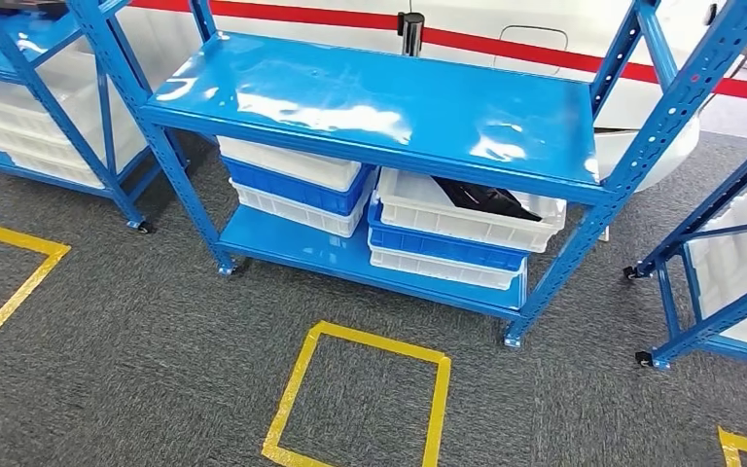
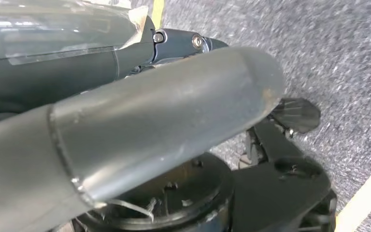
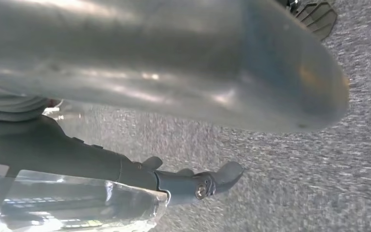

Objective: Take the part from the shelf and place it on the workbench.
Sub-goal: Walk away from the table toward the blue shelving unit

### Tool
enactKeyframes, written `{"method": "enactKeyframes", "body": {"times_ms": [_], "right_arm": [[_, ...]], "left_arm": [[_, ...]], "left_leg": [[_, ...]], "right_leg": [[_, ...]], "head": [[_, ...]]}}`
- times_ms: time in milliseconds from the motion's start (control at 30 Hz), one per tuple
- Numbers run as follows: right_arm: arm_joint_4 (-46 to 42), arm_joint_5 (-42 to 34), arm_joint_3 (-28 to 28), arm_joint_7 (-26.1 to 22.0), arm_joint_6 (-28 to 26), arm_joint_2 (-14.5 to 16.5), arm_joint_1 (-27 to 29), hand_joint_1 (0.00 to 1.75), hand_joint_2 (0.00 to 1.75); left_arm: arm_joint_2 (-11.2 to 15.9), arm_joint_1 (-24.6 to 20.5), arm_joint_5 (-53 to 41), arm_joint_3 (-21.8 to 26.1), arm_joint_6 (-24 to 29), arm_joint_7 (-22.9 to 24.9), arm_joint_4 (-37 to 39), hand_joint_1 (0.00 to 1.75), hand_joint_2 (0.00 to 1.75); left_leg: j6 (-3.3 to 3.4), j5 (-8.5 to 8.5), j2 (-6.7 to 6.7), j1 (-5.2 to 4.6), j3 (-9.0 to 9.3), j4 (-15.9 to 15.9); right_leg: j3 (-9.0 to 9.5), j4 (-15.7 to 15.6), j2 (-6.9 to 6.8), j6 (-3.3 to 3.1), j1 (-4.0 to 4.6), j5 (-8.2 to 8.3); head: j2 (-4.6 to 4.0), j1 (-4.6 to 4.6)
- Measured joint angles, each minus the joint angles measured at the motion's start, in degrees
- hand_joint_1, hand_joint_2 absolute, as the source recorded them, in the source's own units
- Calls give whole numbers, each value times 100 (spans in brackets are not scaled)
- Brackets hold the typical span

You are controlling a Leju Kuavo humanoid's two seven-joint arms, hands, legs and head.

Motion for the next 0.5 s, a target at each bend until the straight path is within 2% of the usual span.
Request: {"method": "enactKeyframes", "body": {"times_ms": [67, 100, 133, 167, 200, 233, 267, 300, 333, 367, 433, 467, 500], "right_arm": [[0, 5, 0, 3, -6, 3, 4, 0, 0], [0, 7, 0, 0, -8, 2, 11, 0, 0], [0, 5, 0, -11, -10, 1, 15, 0, 0], [0, 2, 1, -32, -8, 1, 13, 0, 0], [0, -2, 1, -60, -4, 0, 10, 0, 0], [0, -3, 1, -86, 3, 0, 7, 0, 0], [0, -1, 1, -108, 11, 1, 7, 0, 0], [0, 1, 1, -120, 19, -1, 14, 0, 0], [0, 3, 1, -124, 27, -2, 23, 0, 0], [0, 5, 1, -126, 37, -6, 31, 0, 0], [0, 16, 0, -125, 54, -16, 36, 0, 0], [0, 28, 1, -122, 62, -18, 31, 0, 0], [0, 42, 1, -120, 65, -18, 25, 0, 0]], "left_arm": [[4, -7, -4, 1, 2, 1, 0, 0, 0], [3, -14, -6, 1, 3, 2, 0, 0, 0], [1, -19, -8, 1, 4, 2, 0, 0, 0], [-2, -23, -10, 1, 4, 2, 0, 0, 0], [-3, -25, -11, 1, 4, 4, 0, 0, 0], [-1, -23, -10, 1, 4, 7, 0, 0, 0], [1, -21, -10, 2, 4, 10, 0, 0, 0], [2, -19, -8, 2, 4, 15, 0, 0, 0], [2, -19, -7, 2, 4, 17, 0, 0, 0], [1, -19, -4, 2, 4, 19, 0, 0, 0], [-3, -23, 9, 3, 4, 20, 0, 0, 0], [-3, -25, 19, 5, 4, 20, 0, 0, 0], [-2, -28, 30, 7, 4, 19, 0, 0, 0]], "left_leg": [[59, 9, 49, -38, -5, -37], [106, 39, 102, -40, -3, -67], [158, 74, 149, -41, -2, -108], [208, 110, 204, -36, -3, -150], [242, 136, 261, -31, -8, -178], [260, 146, 306, -40, -22, -186], [265, 151, 358, -45, -36, -184], [262, 153, 400, -47, -45, -182], [258, 155, 429, -46, -50, -180], [250, 157, 452, -40, -51, -175], [220, 155, 471, -28, -49, -156], [189, 142, 475, -38, -56, -132], [155, 128, 479, -50, -62, -112]], "right_leg": [[-54, -12, 79, 76, -2, 30], [-83, 2, 78, 112, -5, 34], [-138, 76, 5, 129, 1, -8], [-243, 261, -106, 125, 9, -110], [-400, 577, -238, 98, 14, -270], [-588, 958, -349, 69, 16, -450], [-759, 1335, -398, 60, 10, -596], [-848, 1566, -423, 78, 3, -666], [-828, 1588, -436, 119, -7, -648], [-701, 1403, -449, 174, -23, -559], [-276, 677, -491, 272, -65, -306], [-98, 343, -515, 289, -70, -218], [22, 127, -525, 275, -76, -164]], "head": [[0, 2], [0, 1], [0, 4], [0, 18], [0, 31], [0, 45], [0, 55], [0, 55], [0, 55], [0, 56], [0, 57], [0, 60], [0, 57]]}}
